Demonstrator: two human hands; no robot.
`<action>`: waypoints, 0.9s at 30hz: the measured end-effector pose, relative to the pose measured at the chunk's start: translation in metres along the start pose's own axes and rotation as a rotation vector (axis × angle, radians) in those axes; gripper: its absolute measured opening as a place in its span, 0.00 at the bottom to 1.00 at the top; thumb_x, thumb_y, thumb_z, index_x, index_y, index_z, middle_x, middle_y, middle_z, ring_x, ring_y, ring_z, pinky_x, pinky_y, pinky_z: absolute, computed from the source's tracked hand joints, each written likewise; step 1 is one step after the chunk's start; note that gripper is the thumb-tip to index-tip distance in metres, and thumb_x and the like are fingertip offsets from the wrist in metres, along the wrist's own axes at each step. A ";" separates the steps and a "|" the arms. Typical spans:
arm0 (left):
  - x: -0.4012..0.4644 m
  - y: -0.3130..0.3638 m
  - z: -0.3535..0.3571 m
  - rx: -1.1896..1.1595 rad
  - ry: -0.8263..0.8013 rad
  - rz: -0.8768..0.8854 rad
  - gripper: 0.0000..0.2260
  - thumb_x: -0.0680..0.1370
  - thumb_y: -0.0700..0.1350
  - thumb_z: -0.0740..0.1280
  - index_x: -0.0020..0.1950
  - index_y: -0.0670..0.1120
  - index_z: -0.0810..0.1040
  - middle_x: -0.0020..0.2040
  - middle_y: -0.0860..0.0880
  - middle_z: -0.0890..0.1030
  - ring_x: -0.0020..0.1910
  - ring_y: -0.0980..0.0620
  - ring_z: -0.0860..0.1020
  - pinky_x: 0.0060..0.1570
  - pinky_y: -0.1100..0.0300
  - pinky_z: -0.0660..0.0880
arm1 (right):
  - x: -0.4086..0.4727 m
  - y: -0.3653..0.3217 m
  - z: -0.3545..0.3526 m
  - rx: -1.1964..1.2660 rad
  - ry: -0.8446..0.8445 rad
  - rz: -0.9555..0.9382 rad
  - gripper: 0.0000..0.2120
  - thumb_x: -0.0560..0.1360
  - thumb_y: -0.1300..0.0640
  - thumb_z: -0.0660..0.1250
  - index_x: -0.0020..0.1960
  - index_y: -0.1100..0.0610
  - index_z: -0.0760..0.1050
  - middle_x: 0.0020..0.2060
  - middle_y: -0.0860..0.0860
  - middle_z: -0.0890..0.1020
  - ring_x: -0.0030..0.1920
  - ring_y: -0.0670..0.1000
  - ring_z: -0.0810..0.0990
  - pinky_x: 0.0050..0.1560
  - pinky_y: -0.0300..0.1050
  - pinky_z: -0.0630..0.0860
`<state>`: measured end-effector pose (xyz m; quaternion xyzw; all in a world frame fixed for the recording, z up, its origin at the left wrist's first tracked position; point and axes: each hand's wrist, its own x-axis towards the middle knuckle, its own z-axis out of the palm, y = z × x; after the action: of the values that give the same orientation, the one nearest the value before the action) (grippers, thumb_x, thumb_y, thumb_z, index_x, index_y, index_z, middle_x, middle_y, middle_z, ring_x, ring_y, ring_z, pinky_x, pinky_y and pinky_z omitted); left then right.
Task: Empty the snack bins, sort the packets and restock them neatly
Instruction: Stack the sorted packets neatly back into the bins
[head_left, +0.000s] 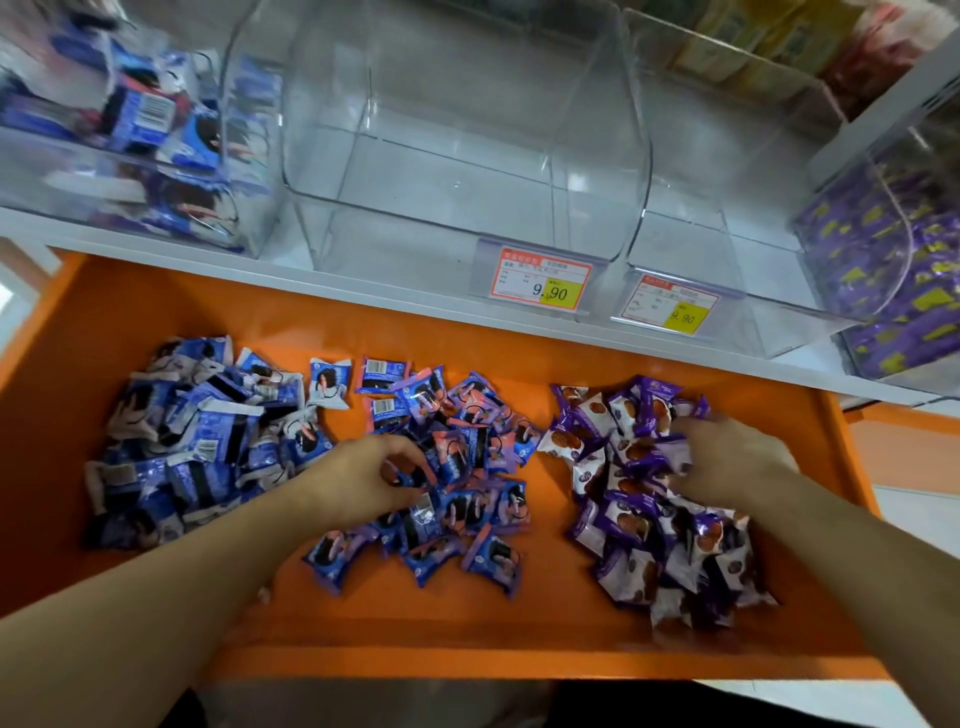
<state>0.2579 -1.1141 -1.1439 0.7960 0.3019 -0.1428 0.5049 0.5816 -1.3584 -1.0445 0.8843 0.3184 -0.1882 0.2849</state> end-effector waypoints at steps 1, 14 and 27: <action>0.001 -0.002 -0.001 -0.011 -0.002 0.002 0.15 0.74 0.56 0.77 0.59 0.65 0.78 0.59 0.62 0.79 0.59 0.59 0.78 0.60 0.52 0.80 | -0.001 0.003 0.000 -0.028 0.002 0.038 0.36 0.71 0.37 0.74 0.75 0.41 0.66 0.68 0.52 0.74 0.60 0.56 0.81 0.51 0.56 0.84; 0.013 -0.042 -0.006 0.361 -0.324 -0.207 0.47 0.75 0.48 0.78 0.83 0.63 0.50 0.83 0.54 0.46 0.79 0.44 0.61 0.66 0.48 0.77 | 0.021 -0.170 0.084 0.603 -0.443 -0.289 0.52 0.73 0.50 0.80 0.84 0.41 0.48 0.67 0.57 0.73 0.51 0.58 0.84 0.44 0.51 0.86; 0.040 -0.041 0.002 0.019 -0.157 -0.113 0.35 0.76 0.40 0.77 0.78 0.56 0.67 0.71 0.53 0.72 0.63 0.51 0.78 0.51 0.65 0.80 | 0.033 -0.146 0.054 0.834 -0.443 -0.294 0.31 0.77 0.69 0.69 0.73 0.42 0.73 0.66 0.45 0.74 0.59 0.59 0.83 0.43 0.53 0.87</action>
<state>0.2638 -1.0896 -1.1958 0.7687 0.3045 -0.2355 0.5107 0.4996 -1.2837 -1.1590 0.8074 0.2691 -0.5213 -0.0621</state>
